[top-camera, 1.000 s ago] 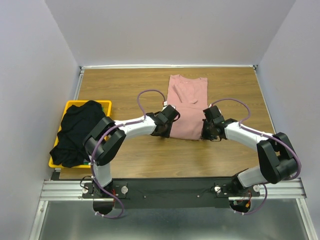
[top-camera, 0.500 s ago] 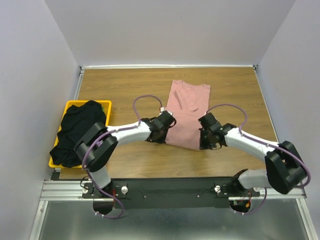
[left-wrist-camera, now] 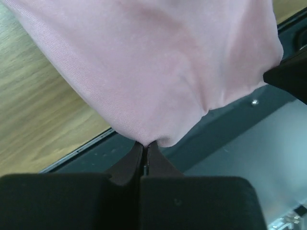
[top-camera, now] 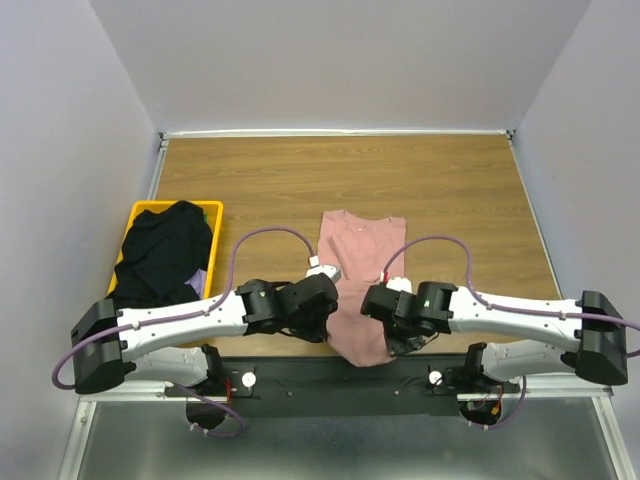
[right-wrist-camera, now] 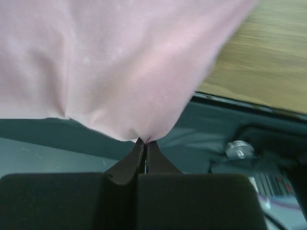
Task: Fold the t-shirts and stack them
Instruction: Fold the tshirt
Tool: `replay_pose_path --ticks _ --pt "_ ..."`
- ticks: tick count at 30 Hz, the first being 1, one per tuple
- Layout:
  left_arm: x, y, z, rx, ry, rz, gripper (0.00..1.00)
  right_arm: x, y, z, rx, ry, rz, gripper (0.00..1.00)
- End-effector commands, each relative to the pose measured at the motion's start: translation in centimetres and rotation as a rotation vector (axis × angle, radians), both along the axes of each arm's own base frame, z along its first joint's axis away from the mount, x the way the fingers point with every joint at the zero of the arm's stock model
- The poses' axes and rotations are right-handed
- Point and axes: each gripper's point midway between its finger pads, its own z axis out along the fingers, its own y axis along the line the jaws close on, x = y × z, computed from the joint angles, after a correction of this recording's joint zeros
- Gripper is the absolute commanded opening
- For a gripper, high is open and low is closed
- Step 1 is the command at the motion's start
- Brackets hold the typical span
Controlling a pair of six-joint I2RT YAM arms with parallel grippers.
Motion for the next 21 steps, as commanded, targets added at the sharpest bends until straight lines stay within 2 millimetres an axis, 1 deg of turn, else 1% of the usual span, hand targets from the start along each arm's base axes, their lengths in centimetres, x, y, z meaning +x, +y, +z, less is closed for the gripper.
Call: replay_pose_path --ticks 1,2,3,4,5,6,7,8,9,10,11,12,13,14,15,16,17,18,19,20,21 --pt "1.6 -0.9 1.8 -0.065 0.001 0.057 0.0 3.6 -2.1 4.7 -0.12 -0.187 -0.108 0.01" --pt "2.5 -0.8 1.9 -0.059 -0.016 0.057 0.0 4.5 -2.5 5.5 -0.152 -0.222 -0.102 0.01" --pt "3.7 -1.1 2.6 -0.067 -0.038 0.067 0.0 5.3 -3.6 6.2 -0.206 -0.245 -0.097 0.01" --pt "5.1 -0.9 2.9 -0.057 -0.083 0.067 0.0 6.6 -3.9 6.7 -0.223 -0.283 -0.101 0.01" --pt "7.2 -0.3 3.2 -0.056 -0.109 0.113 0.0 8.2 -4.2 7.6 -0.218 -0.303 -0.147 0.01" --pt "8.6 -0.5 4.1 -0.074 -0.15 0.103 0.0 9.7 -4.5 8.2 -0.223 -0.352 -0.15 0.01" --pt "9.8 -0.5 4.5 -0.082 -0.173 0.11 0.0 10.8 -4.8 8.7 -0.218 -0.373 -0.182 0.01" --pt "11.5 -0.1 5.1 -0.09 -0.194 0.143 0.0 11.8 -4.6 9.5 -0.21 -0.399 -0.17 0.01" --pt "12.7 -0.7 5.9 -0.102 -0.215 0.138 0.0 13.0 -4.4 10.0 -0.193 -0.426 -0.175 0.01" --pt "13.6 -0.7 6.2 -0.102 -0.231 0.14 0.0 14.3 -4.9 10.3 -0.197 -0.433 -0.206 0.01" --pt "14.5 -0.7 6.6 -0.094 -0.254 0.127 0.0 15.3 -4.8 11.1 -0.195 -0.449 -0.181 0.01" --pt "15.8 -1.1 7.3 -0.098 -0.273 0.137 0.0 16.2 -4.6 11.1 -0.196 -0.456 -0.181 0.01" --pt "16.5 -1.3 7.7 -0.104 -0.283 0.135 0.0 17.2 -4.9 11.3 -0.206 -0.467 -0.191 0.01" --pt "17.0 -1.5 7.9 -0.109 -0.29 0.125 0.0 17.8 -4.9 11.6 -0.207 -0.475 -0.188 0.01" --pt "17.9 -2.0 8.2 -0.112 -0.3 0.116 0.0 18.5 -4.8 11.7 -0.213 -0.486 -0.169 0.01" --pt "18.7 -1.9 8.5 -0.111 -0.309 0.122 0.0 19.4 -5.0 11.7 -0.229 -0.485 -0.175 0.01" --pt "19.2 -1.9 8.6 -0.107 -0.315 0.122 0.0 19.9 -5.1 11.8 -0.238 -0.487 -0.174 0.01" --pt "19.6 -2.5 8.8 -0.121 -0.312 0.101 0.0 20.5 -5.3 11.8 -0.248 -0.497 -0.162 0.01" --pt "20.3 -2.2 8.8 -0.119 -0.315 0.11 0.0 21.5 -5.8 12.1 -0.254 -0.504 -0.183 0.01" --pt "20.7 -2.2 8.8 -0.118 -0.317 0.113 0.0 22.0 -6.1 12.1 -0.26 -0.503 -0.169 0.01" --pt "21.5 -2.0 8.5 -0.109 -0.317 0.115 0.0 23.2 -6.3 12.2 -0.232 -0.506 -0.195 0.01"
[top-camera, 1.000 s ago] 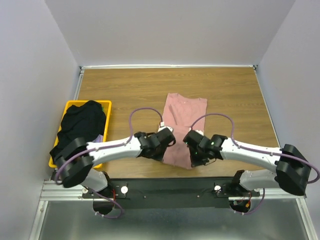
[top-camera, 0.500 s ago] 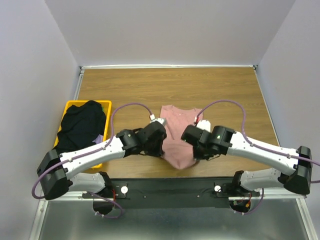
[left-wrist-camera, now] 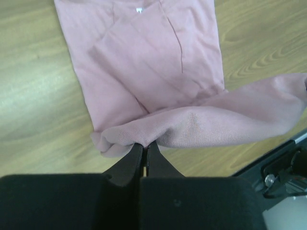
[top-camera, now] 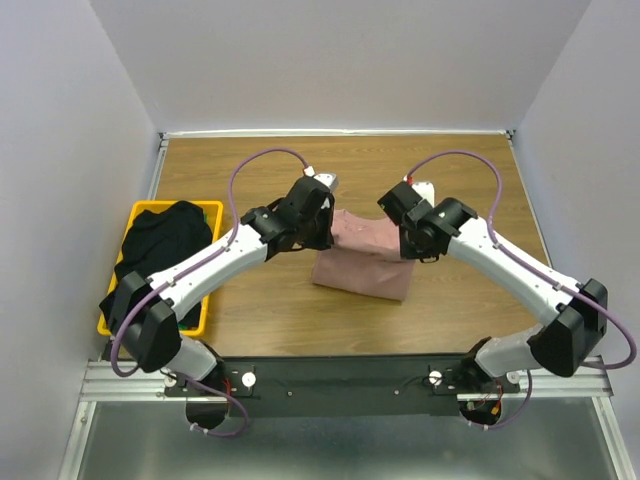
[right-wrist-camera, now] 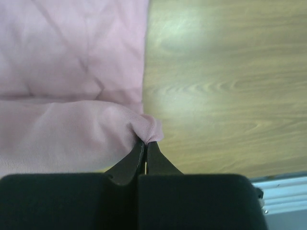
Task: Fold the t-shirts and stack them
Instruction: Fold the tshirt
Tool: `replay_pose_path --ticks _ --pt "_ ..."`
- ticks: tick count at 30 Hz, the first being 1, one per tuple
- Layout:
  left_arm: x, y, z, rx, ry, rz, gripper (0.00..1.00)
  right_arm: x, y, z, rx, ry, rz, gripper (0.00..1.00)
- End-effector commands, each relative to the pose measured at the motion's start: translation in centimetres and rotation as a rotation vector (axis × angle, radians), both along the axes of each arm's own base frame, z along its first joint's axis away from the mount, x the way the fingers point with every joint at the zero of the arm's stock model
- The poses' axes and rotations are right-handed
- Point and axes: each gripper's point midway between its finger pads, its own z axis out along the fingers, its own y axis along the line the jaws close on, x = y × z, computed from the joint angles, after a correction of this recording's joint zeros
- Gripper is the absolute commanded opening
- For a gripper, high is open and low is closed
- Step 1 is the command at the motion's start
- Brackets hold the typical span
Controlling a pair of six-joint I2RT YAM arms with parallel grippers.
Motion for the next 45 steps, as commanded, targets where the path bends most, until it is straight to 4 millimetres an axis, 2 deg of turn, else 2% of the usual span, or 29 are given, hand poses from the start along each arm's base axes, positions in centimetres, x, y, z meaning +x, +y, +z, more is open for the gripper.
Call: replay_pose_path --ticks 1,4,11,17,19,26,29,32,34,35,36,37,38,41,42,43,44,45 --pt "2.1 -0.4 0.5 0.003 -0.04 -0.051 0.0 4.0 -0.8 1.5 -0.011 -0.078 0.037 0.01" --pt "3.8 0.1 -0.4 0.015 -0.035 -0.034 0.0 6.6 -1.4 1.6 0.021 -0.085 0.027 0.01" --pt "7.3 1.0 -3.1 0.033 -0.015 0.008 0.0 10.6 -1.0 -0.6 0.003 -0.067 0.053 0.01" --pt "11.0 0.9 -5.2 0.036 -0.01 0.038 0.0 14.5 -2.2 -2.4 0.016 -0.088 0.035 0.01" --pt "11.7 0.9 -5.7 0.033 -0.009 0.046 0.0 15.5 -2.2 -2.9 0.023 -0.095 0.032 0.01" --pt "14.9 1.3 -8.5 0.05 0.006 0.086 0.0 18.2 -2.5 -7.2 0.045 -0.045 0.017 0.01" --pt "15.8 1.4 -9.6 0.049 0.003 0.103 0.0 19.1 -2.6 -8.0 0.055 -0.055 0.008 0.02" --pt "16.5 1.4 -10.4 0.058 0.002 0.113 0.01 19.9 -2.9 -9.3 0.055 -0.052 -0.01 0.1" --pt "16.8 1.6 -10.8 0.068 -0.002 0.125 0.1 20.2 -3.0 -9.7 0.053 -0.054 -0.013 0.23" --pt "16.9 1.7 -10.8 0.069 -0.006 0.133 0.16 20.3 -3.0 -9.6 0.054 -0.056 -0.014 0.26" --pt "17.0 2.0 -10.3 0.066 -0.027 0.151 0.3 20.3 -2.9 -9.0 0.059 -0.07 -0.012 0.3" --pt "17.1 2.1 -9.8 0.061 -0.043 0.156 0.36 20.3 -3.0 -8.6 0.063 -0.08 -0.015 0.31" --pt "17.1 2.2 -9.2 0.055 -0.061 0.161 0.49 20.3 -2.9 -8.3 0.063 -0.088 -0.01 0.31" --pt "16.6 3.5 -6.4 0.035 -0.144 0.206 0.53 19.8 -3.3 -6.5 0.073 -0.127 -0.022 0.31" --pt "16.5 3.6 -3.7 -0.002 -0.205 0.216 0.54 19.6 -3.4 -6.0 0.081 -0.139 -0.026 0.33" --pt "15.5 4.3 -4.3 0.002 -0.201 0.223 0.54 19.0 -3.5 -6.1 0.087 -0.135 -0.031 0.33" --pt "14.9 4.3 -3.7 -0.014 -0.22 0.215 0.54 18.5 -3.3 -4.7 0.117 -0.165 -0.019 0.33" --pt "14.8 4.1 -2.5 -0.047 -0.263 0.204 0.54 18.6 -3.0 -4.2 0.146 -0.195 -0.012 0.33"
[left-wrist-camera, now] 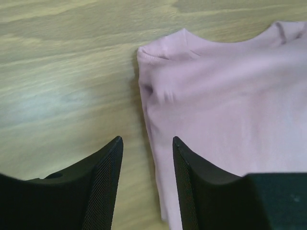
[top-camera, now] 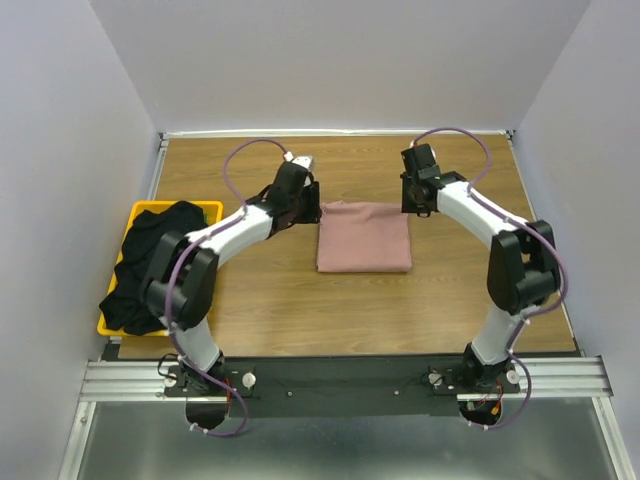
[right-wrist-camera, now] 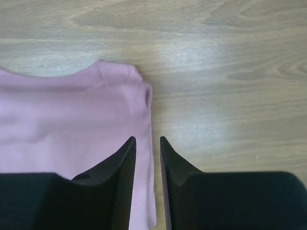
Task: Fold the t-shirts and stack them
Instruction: Fold the tshirt
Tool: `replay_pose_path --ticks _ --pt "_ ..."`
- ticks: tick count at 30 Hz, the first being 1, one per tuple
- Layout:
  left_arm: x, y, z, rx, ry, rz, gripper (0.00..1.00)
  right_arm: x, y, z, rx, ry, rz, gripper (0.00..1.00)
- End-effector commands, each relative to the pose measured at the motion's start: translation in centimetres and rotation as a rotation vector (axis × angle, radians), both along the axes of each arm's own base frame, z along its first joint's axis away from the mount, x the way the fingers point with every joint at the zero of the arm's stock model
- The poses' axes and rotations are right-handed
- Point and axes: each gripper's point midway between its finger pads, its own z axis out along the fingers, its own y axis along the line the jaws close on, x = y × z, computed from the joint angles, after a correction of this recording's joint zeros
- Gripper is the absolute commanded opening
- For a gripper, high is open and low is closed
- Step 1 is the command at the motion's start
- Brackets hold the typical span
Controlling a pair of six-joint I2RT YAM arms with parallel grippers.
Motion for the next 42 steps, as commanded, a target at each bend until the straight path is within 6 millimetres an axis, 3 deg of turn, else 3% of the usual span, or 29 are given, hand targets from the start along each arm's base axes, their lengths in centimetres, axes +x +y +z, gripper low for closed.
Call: replay_pose_path --ticks 1,3,5,6,8,12,13,15,16,17,19,23,24,28,29,33,36,42 --pt "-0.7 0.7 6.7 -0.101 -0.221 0.01 0.53 -0.3 0.2 4.5 0.094 -0.145 0.005 0.33" --pt "-1.9 -0.1 7.0 -0.143 -0.241 -0.051 0.5 -1.0 1.0 4.9 0.199 -0.175 0.05 0.33" --pt "-3.5 -1.4 6.0 -0.197 -0.228 -0.129 0.48 -1.3 1.5 4.9 0.288 -0.185 0.088 0.33" --pt "-3.6 -2.2 6.2 -0.231 -0.237 -0.15 0.45 -1.9 3.6 5.1 0.403 -0.184 0.174 0.33" --pt "-4.3 -3.5 5.2 -0.297 -0.204 -0.197 0.39 -2.1 5.6 5.5 0.534 -0.199 0.25 0.33" --pt "-3.1 -6.2 4.7 -0.379 -0.195 -0.27 0.3 -1.7 7.2 4.8 0.714 -0.189 0.31 0.33" --pt "-2.1 -7.1 4.1 -0.391 -0.182 -0.289 0.29 -1.1 7.4 3.8 0.766 -0.188 0.303 0.33" --pt "-0.8 -7.6 3.4 -0.391 -0.168 -0.288 0.29 -0.7 8.0 3.8 0.865 -0.193 0.357 0.33" --pt "0.4 -8.1 2.8 -0.4 -0.159 -0.283 0.29 -0.5 8.0 3.2 0.891 -0.185 0.366 0.33" --pt "1.5 -7.6 2.5 -0.404 -0.156 -0.261 0.28 -0.4 7.9 1.4 0.932 -0.142 0.367 0.33" --pt "3.4 -7.9 1.5 -0.425 -0.143 -0.25 0.27 0.7 7.5 0.7 0.981 -0.161 0.352 0.33" --pt "6.8 -6.1 -0.9 -0.451 -0.105 -0.193 0.26 3.3 4.9 -2.0 1.052 -0.167 0.279 0.33" --pt "7.2 -6.0 -1.7 -0.461 -0.089 -0.193 0.26 3.7 4.5 -3.0 1.069 -0.155 0.251 0.33" --pt "8.1 -4.9 -3.1 -0.472 -0.066 -0.167 0.26 4.8 3.9 -3.4 1.093 -0.157 0.233 0.33" --pt "8.3 -4.7 -3.3 -0.473 -0.065 -0.165 0.26 5.2 2.7 -3.6 1.096 -0.165 0.205 0.33" --pt "8.2 -4.3 -4.1 -0.493 -0.042 -0.155 0.26 5.9 1.4 -3.8 1.137 -0.166 0.164 0.35" --pt "8.9 -3.4 -2.6 -0.501 -0.085 -0.138 0.26 5.7 1.6 -1.7 1.175 -0.179 0.191 0.38" --pt "9.8 -1.0 4.9 -0.508 -0.256 -0.094 0.29 3.8 1.9 3.8 1.184 -0.246 0.235 0.47"
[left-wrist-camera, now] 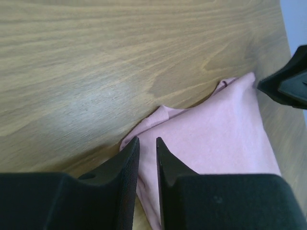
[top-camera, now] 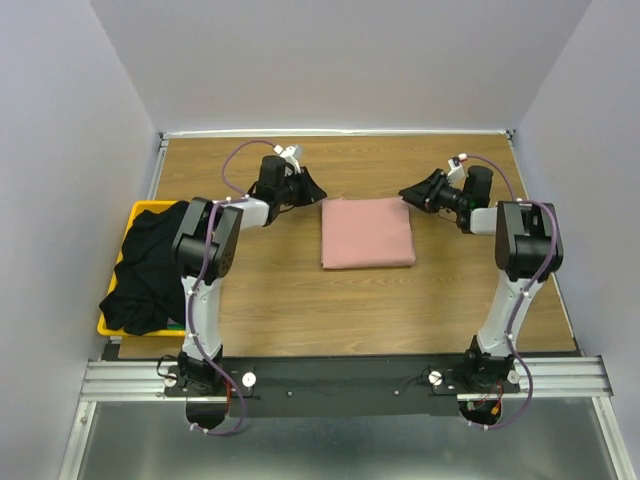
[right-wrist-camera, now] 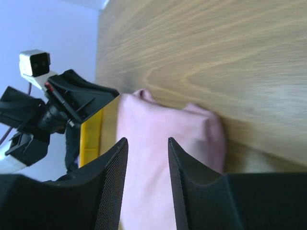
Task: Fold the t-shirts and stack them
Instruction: Fold the tshirt
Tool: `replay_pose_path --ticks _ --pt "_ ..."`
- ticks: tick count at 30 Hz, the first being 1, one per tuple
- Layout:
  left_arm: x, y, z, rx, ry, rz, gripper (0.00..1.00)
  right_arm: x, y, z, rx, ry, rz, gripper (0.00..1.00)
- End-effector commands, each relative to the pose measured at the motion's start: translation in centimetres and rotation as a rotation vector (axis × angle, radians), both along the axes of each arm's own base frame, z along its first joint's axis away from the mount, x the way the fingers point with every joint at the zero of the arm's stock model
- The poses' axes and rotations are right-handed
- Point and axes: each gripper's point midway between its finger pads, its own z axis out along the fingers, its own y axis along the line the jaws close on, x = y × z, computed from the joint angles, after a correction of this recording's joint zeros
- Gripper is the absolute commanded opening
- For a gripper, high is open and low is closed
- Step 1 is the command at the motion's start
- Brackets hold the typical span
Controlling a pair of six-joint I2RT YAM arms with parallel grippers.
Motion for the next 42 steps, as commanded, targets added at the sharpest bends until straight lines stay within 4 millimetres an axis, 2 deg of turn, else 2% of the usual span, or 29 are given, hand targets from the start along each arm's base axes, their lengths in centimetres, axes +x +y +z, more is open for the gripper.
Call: replay_pose_path --ticks 1,3,5,6,7,10,11,13,14,16,17,18,19,20,21,24,28,29,31,32,34,35,36,37,38,40,42 --pt "0.4 1.4 9.5 -0.057 -0.194 0.045 0.3 -1.5 0.7 5.9 0.039 -0.112 0.037 0.49" --pt "-1.1 1.1 10.9 -0.077 -0.202 0.031 0.31 -3.2 1.2 6.7 0.048 -0.114 0.048 0.51" --pt "-3.7 0.9 12.0 -0.089 -0.206 0.019 0.32 -4.9 1.8 6.7 0.062 -0.096 0.066 0.53" --pt "-4.8 0.6 12.1 -0.096 -0.196 0.013 0.32 -5.8 2.2 6.8 0.069 -0.094 0.081 0.54" --pt "-7.1 -0.3 12.0 -0.104 -0.184 -0.02 0.32 -7.4 2.6 6.3 0.08 -0.069 0.095 0.55" --pt "-11.0 -2.0 11.5 -0.156 -0.141 -0.07 0.32 -10.4 3.8 5.5 0.104 -0.041 0.147 0.56" --pt "-13.2 -2.6 9.4 -0.152 -0.077 -0.096 0.32 -12.1 3.9 3.9 0.116 0.009 0.149 0.56" --pt "-15.4 -3.3 8.2 -0.177 -0.028 -0.109 0.32 -13.7 4.0 2.7 0.122 0.029 0.169 0.56" --pt "-17.2 -3.2 5.9 -0.161 0.026 -0.114 0.32 -15.1 4.1 1.0 0.125 0.084 0.172 0.56" --pt "-19.0 -2.5 3.2 -0.167 0.101 -0.095 0.32 -16.8 4.0 -1.2 0.116 0.144 0.161 0.56" --pt "-19.5 -2.3 2.3 -0.17 0.127 -0.093 0.32 -16.6 3.8 -1.7 0.11 0.15 0.149 0.55" --pt "-19.8 -2.1 1.6 -0.18 0.146 -0.092 0.32 -17.3 3.2 -3.3 0.102 0.203 0.103 0.55" --pt "-19.9 -2.0 1.3 -0.194 0.148 -0.095 0.32 -17.3 2.8 -3.7 0.102 0.202 0.084 0.55" --pt "-20.6 -1.7 -0.2 -0.197 0.204 -0.092 0.31 -17.4 2.3 -4.0 0.103 0.213 0.064 0.54" --pt "-20.5 -1.2 -0.6 -0.209 0.222 -0.083 0.31 -17.4 1.6 -4.3 0.104 0.222 0.032 0.54" --pt "-20.8 -0.4 -0.8 -0.258 0.243 -0.069 0.31 -16.9 0.9 -3.5 0.096 0.189 0.007 0.54" --pt "-20.7 0.2 1.0 -0.261 0.194 -0.067 0.31 -16.8 1.4 -0.5 0.129 0.133 0.034 0.55" --pt "-20.5 0.3 2.4 -0.27 0.156 -0.066 0.31 -17.1 2.1 0.5 0.136 0.112 0.065 0.56" --pt "-20.1 0.7 4.1 -0.252 0.101 -0.049 0.31 -17.4 3.4 2.1 0.152 0.088 0.114 0.56" --pt "-20.1 0.9 4.5 -0.238 0.084 -0.04 0.31 -18.1 5.2 2.6 0.154 0.084 0.168 0.56" --pt "-19.9 1.7 4.8 -0.192 0.073 -0.01 0.32 -18.1 7.1 3.3 0.147 0.066 0.192 0.57" --pt "-19.2 2.1 6.4 -0.168 -0.004 0.013 0.33 -17.7 8.1 4.0 0.151 0.056 0.206 0.57" --pt "-18.9 2.5 6.9 -0.153 -0.021 0.034 0.34 -18.2 9.8 4.0 0.146 0.057 0.243 0.57" --pt "-19.0 3.0 6.7 -0.122 -0.013 0.05 0.35 -17.6 10.4 3.8 0.136 0.056 0.227 0.57" --pt "-18.4 3.5 8.1 -0.106 -0.069 0.079 0.35 -17.3 11.2 2.9 0.131 0.082 0.236 0.57" --pt "-18.1 4.3 9.0 -0.076 -0.094 0.114 0.37 -16.5 11.6 1.4 0.122 0.114 0.213 0.58" --pt "-18.2 4.9 9.5 -0.05 -0.113 0.127 0.37 -16.3 11.5 -1.6 0.123 0.186 0.178 0.58"
